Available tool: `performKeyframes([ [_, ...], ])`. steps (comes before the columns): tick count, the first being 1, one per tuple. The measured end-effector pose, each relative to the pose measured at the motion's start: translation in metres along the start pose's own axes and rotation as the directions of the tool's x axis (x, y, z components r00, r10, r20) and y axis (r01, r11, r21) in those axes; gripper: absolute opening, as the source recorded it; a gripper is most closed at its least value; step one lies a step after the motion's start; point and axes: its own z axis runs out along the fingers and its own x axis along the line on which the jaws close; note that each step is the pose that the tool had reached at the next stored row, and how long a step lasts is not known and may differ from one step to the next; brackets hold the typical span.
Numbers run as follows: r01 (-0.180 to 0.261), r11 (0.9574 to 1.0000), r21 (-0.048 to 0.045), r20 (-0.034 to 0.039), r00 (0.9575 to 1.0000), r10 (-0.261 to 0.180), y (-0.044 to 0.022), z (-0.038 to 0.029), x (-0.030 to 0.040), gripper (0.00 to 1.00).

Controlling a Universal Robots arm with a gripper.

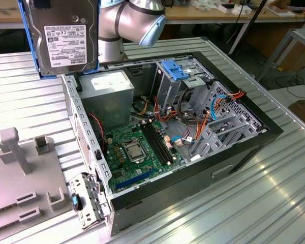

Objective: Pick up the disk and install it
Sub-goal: 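Pick up the disk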

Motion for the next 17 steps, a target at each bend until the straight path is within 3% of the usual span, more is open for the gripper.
performKeyframes([
  [17,0.0,1.0,0.0,0.0,1.0,0.0,-0.0345,0.0005,-0.0003,0.37],
])
